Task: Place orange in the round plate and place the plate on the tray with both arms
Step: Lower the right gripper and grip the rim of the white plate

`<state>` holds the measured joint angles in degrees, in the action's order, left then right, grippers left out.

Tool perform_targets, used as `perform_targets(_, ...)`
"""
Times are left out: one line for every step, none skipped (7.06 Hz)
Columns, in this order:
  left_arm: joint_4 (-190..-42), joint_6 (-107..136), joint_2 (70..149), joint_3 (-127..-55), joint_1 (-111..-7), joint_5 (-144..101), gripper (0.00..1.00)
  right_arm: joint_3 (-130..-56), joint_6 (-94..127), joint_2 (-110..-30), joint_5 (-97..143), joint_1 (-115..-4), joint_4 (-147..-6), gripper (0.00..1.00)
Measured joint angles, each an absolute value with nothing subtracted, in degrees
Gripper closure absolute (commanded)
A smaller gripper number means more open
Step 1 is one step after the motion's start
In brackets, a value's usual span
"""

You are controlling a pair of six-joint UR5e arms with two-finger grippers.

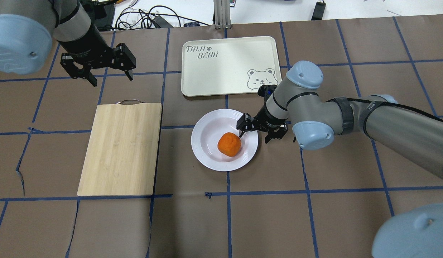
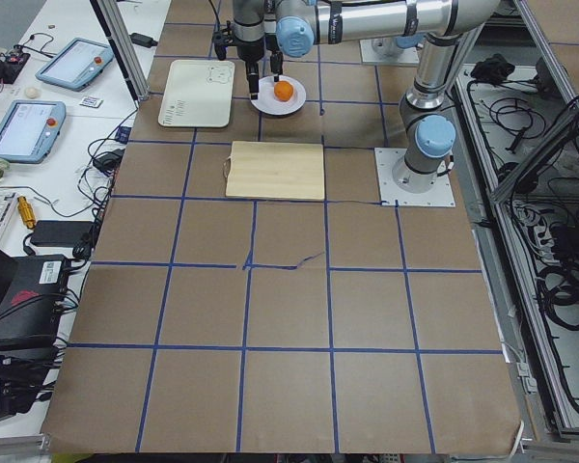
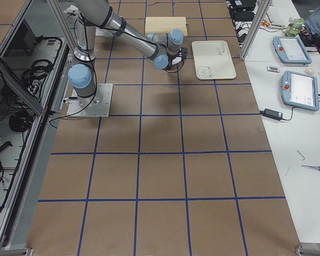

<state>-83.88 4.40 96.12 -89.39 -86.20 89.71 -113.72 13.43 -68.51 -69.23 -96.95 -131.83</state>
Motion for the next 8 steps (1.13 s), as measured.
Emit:
perform_targets(-84.59,4.40,95.62,-89.43,-86.14,90.15,0.00,-113.77,13.78,-68.27,-69.25,-97.18,-131.95,0.05)
perform_targets(-85.05,4.39,95.36,-89.46,-86.09,90.84,0.00,-113.80,13.98,-68.23,-69.26,-97.28,-132.01,0.16)
perform_targets(-85.46,4.39,95.20,-89.47,-86.06,91.61,0.00,-113.84,14.21,-68.22,-69.24,-97.40,-132.04,0.29)
perform_targets(-85.66,4.39,95.14,-89.50,-86.06,92.03,0.00,-113.92,14.71,-68.20,-69.20,-97.66,-132.07,0.42)
perform_targets(-85.71,4.39,95.12,-89.53,-86.09,92.20,0.00,-114.01,15.38,-68.20,-69.20,-98.05,-132.13,0.52)
perform_targets(-85.73,4.40,95.12,-89.54,-86.12,92.26,0.00,-114.05,15.84,-68.20,-69.21,-98.41,-132.15,0.53)
perform_targets(-85.74,4.39,95.15,-89.56,-86.13,92.26,0.00,-114.10,16.06,-68.17,-69.19,-98.60,-132.12,0.53)
perform_targets(-85.72,4.40,95.20,-89.56,-86.16,92.20,0.00,-114.14,16.13,-68.14,-69.18,-98.66,-132.12,0.66)
